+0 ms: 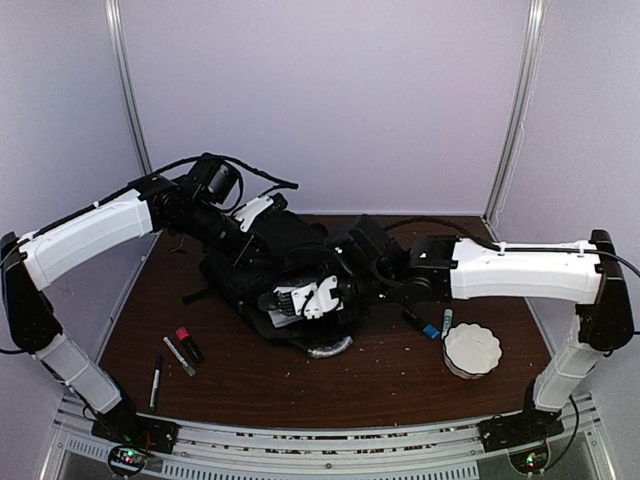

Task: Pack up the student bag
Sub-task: Place the pencil case in the largest pocket of the bag.

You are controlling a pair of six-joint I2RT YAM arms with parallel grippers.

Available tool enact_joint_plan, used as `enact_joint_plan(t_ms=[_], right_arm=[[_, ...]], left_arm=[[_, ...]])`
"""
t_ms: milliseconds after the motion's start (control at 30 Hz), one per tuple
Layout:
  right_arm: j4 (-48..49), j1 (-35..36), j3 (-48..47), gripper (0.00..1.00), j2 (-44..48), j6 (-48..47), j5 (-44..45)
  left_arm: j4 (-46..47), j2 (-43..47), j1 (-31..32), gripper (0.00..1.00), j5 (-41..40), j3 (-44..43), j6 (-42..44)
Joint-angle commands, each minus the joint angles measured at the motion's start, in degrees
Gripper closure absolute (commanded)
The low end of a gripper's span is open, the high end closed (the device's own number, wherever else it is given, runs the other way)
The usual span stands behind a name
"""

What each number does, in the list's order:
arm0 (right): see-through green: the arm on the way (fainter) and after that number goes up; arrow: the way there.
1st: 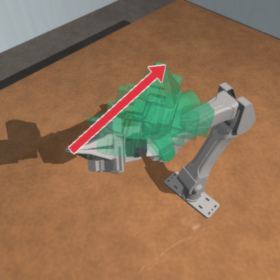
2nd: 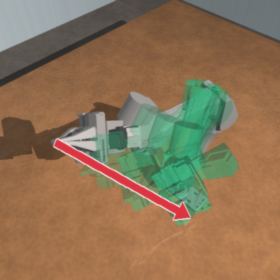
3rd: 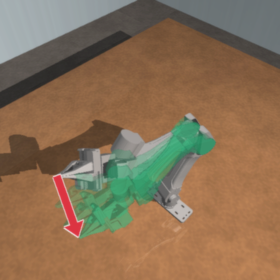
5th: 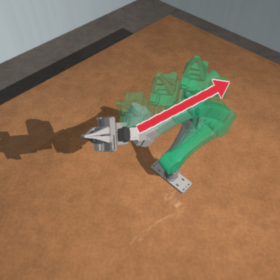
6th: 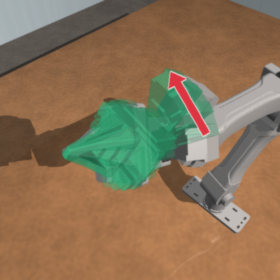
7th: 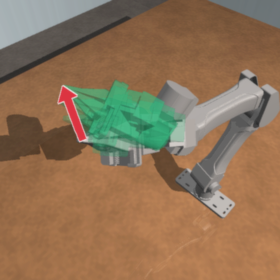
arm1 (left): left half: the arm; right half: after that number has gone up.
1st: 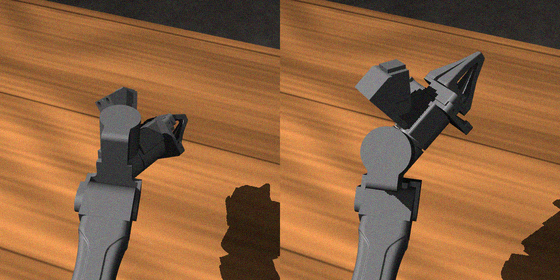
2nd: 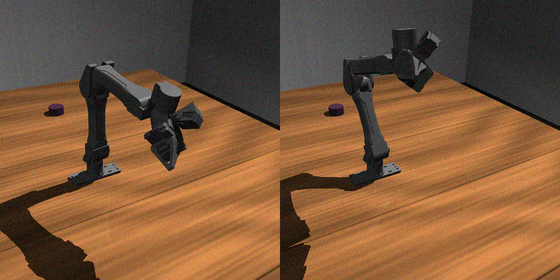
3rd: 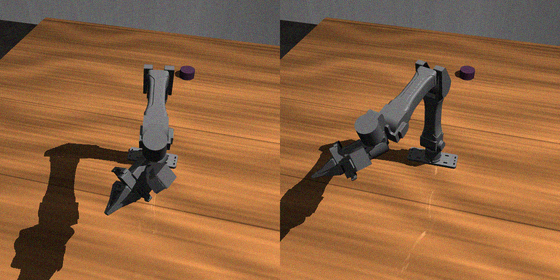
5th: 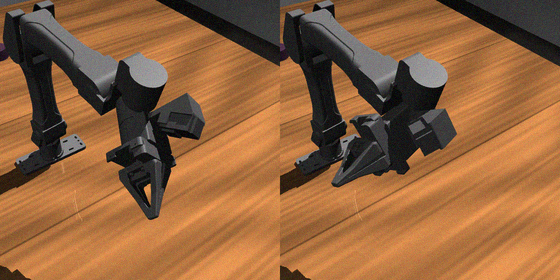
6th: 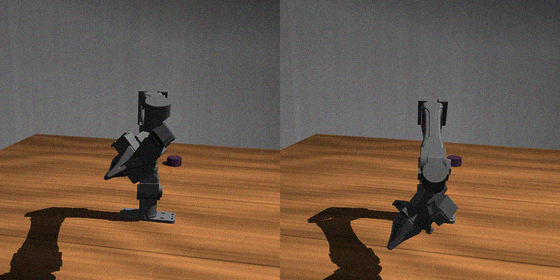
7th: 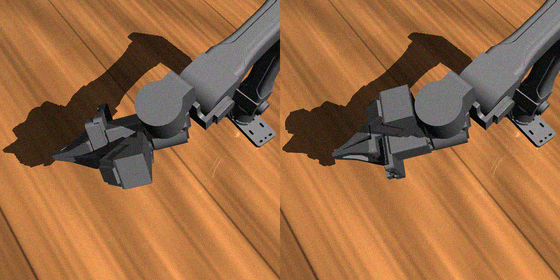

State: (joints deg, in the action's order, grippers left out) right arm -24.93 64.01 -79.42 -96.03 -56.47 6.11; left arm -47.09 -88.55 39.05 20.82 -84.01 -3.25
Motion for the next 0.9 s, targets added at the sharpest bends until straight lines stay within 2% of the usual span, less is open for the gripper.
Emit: enact_joint_plan(t_ms=[0, 400, 633, 767, 867], right_arm=[[22.04, 0.13, 3.86, 1.0, -3.91, -3.65, 7.23], [65.15, -0.2, 10.21, 1.0, -15.3, -12.72, 14.07], [70.19, -1.31, 4.08, 1.0, -22.12, -14.0, 14.89], [76.32, -2.3, 1.2, 1.0, -24.07, -14.79, 15.54], [74.4, -2.42, -1.0, 1.0, -25.31, -15.0, 15.7]], left_arm=[[3.67, 4.82, -0.02, 1.0, 4.73, -3.0, 2.8], [0.07, 5.81, -0.29, 1.0, 8.65, -4.38, 5.34], [-0.25, 5.45, -0.29, 1.0, 10.88, -3.8, 5.53], [-0.87, 5.46, -0.28, 1.0, 11.02, -3.35, 5.52], [-0.81, 5.75, -0.29, 1.0, 10.83, -2.76, 5.53]])
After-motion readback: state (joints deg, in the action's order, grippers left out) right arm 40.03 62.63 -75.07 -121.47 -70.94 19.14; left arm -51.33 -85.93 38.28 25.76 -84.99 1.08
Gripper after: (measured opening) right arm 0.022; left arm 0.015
